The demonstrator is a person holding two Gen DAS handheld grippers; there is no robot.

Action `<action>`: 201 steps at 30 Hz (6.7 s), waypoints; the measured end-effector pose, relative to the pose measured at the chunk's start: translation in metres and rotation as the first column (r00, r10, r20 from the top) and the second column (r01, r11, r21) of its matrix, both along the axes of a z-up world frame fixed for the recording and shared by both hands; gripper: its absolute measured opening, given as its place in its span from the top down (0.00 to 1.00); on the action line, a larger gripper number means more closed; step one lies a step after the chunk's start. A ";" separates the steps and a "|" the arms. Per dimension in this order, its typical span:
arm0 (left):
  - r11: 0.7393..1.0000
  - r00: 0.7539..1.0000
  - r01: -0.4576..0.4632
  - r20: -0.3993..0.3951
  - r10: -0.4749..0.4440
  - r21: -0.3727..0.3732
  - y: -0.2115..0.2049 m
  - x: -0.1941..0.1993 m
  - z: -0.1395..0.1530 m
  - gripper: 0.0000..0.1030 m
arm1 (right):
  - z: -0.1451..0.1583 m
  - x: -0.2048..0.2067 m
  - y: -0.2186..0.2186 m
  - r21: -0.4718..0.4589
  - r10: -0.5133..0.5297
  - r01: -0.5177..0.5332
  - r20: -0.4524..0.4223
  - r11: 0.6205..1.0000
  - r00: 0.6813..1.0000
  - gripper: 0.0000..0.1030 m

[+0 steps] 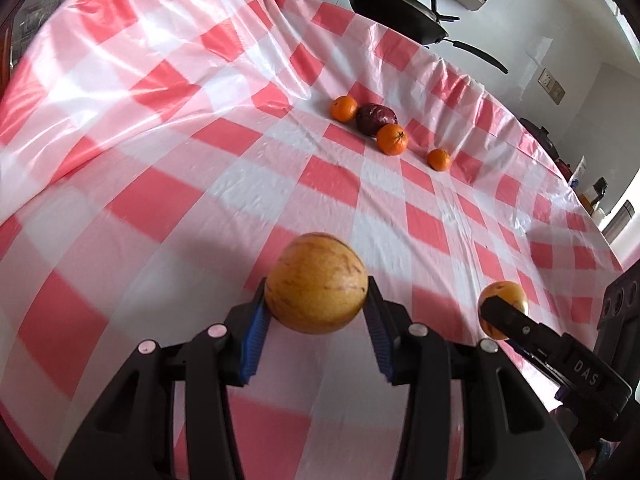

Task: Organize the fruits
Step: 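Carry the pear and striped melon over the white box with both tools, then open both tools to drop the pear and melon into the box, then move both open tools back over the remaining fruits on the table, then grasp an orange with the right tool while the left tool grasps another orange, then carry both oranges over the white box with both tools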

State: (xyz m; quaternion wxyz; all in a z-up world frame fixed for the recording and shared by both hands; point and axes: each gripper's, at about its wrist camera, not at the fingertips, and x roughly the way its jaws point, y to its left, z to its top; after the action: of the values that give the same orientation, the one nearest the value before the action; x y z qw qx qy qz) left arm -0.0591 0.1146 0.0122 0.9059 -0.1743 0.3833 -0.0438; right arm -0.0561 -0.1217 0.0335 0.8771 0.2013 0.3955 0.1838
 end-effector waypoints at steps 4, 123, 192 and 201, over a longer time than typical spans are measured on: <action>1.000 1.000 0.003 0.011 -0.003 -0.006 0.006 -0.022 0.002 0.56 | 0.001 -0.019 0.010 -0.016 0.042 -0.042 0.002 0.999 0.999 0.56; 0.959 1.000 0.008 -0.020 -0.003 0.284 -0.009 0.004 0.050 0.02 | 0.043 -0.019 -0.033 -0.189 -0.031 0.049 0.101 0.981 0.994 0.15; 0.990 1.000 -0.003 -0.004 0.003 0.143 -0.085 0.192 0.005 0.57 | -0.006 0.234 -0.102 0.010 -0.273 0.273 0.021 0.962 0.962 0.62; 0.994 0.994 -0.045 0.093 0.055 -0.104 -0.042 0.105 0.004 0.57 | -0.006 0.234 -0.102 0.006 -0.275 0.274 0.017 0.962 0.961 0.62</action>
State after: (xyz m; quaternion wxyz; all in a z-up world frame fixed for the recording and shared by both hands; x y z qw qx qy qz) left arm 0.0456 0.0727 0.0158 0.9139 -0.2277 0.3324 -0.0491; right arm 0.1784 -0.2234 0.0272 0.8971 0.2543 0.3557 0.0630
